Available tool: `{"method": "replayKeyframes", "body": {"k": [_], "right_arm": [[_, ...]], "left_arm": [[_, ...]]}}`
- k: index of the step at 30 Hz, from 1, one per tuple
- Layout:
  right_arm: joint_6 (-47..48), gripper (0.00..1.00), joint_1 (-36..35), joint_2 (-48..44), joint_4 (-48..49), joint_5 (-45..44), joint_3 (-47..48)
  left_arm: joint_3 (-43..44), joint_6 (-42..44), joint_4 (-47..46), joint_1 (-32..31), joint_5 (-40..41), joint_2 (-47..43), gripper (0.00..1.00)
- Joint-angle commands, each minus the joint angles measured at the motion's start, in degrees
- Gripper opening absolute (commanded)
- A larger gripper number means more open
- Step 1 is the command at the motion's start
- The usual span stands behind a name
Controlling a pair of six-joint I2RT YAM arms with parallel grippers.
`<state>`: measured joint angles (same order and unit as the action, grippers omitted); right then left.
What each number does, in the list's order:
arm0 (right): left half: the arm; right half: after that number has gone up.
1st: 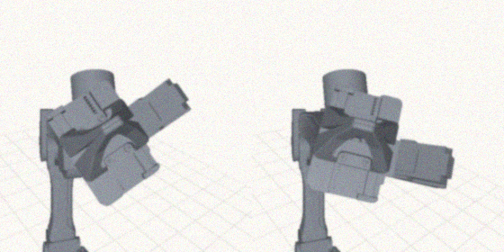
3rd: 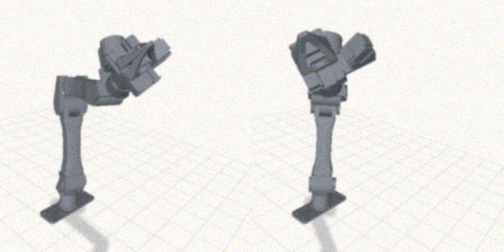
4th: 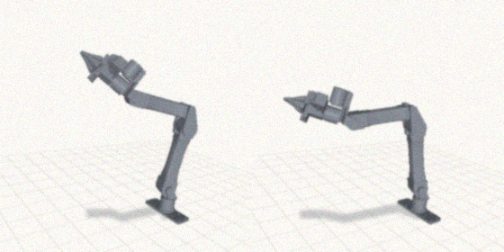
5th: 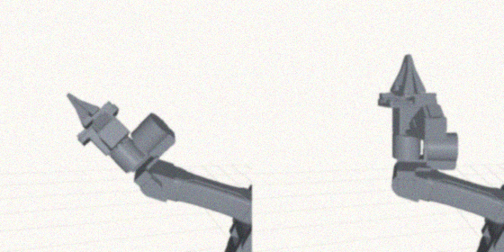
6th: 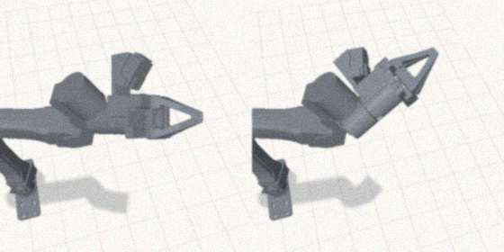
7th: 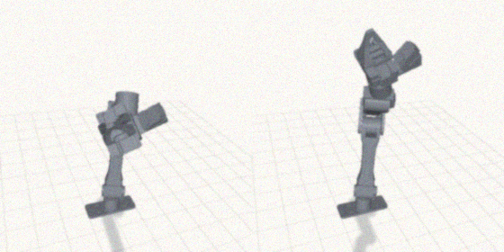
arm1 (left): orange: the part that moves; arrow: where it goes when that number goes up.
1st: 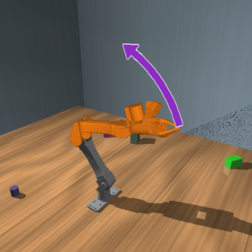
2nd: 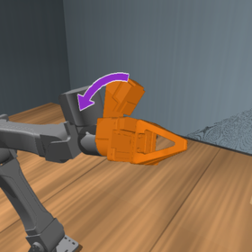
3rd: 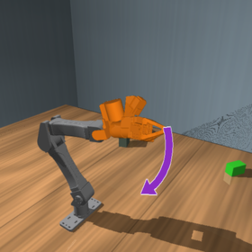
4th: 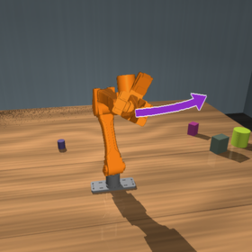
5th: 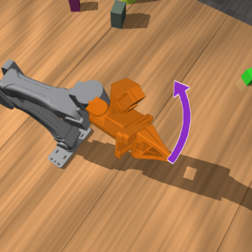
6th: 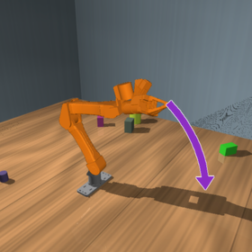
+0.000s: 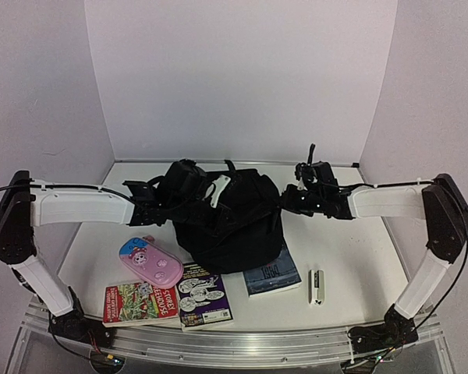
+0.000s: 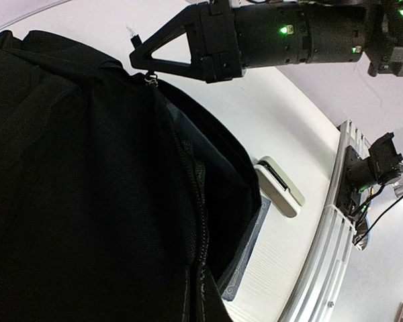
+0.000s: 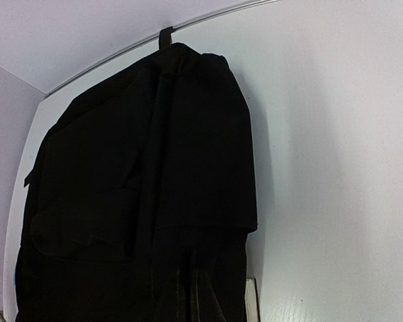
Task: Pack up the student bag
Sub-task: Unzip the student bag at the center of the board.
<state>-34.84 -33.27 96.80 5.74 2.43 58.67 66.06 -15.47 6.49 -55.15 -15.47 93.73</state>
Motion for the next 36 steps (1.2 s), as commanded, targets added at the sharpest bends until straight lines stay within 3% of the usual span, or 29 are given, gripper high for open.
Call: {"method": "replayKeyframes", "body": {"k": [1,6,13,17,28,36], "right_arm": [[2.58,0.0,4.64,3.97,0.6,-6.53,4.37],[3.02,0.0,5.48,4.58,0.8,-1.91,6.75],[5.06,0.0,5.11,-0.51,5.59,17.71,4.59],[8.78,0.0,3.69,-2.97,5.91,19.47,1.57],[16.15,0.0,1.27,-0.79,0.11,1.56,2.3],[18.45,0.0,0.84,3.05,-0.02,-3.89,7.08]], "left_arm": [[-0.41,-1.97,8.0,-0.57,-2.29,-6.61,0.0],[2.21,-1.08,14.59,-0.58,-0.36,-7.84,0.0],[4.98,1.62,19.25,-0.58,0.95,-1.34,0.0],[7.9,3.1,20.14,-0.57,-0.1,3.82,0.0],[12.26,6.24,23.67,-2.65,-2.74,10.98,0.0],[13.08,6.81,25.21,-5.41,-3.87,13.03,0.0]]}}
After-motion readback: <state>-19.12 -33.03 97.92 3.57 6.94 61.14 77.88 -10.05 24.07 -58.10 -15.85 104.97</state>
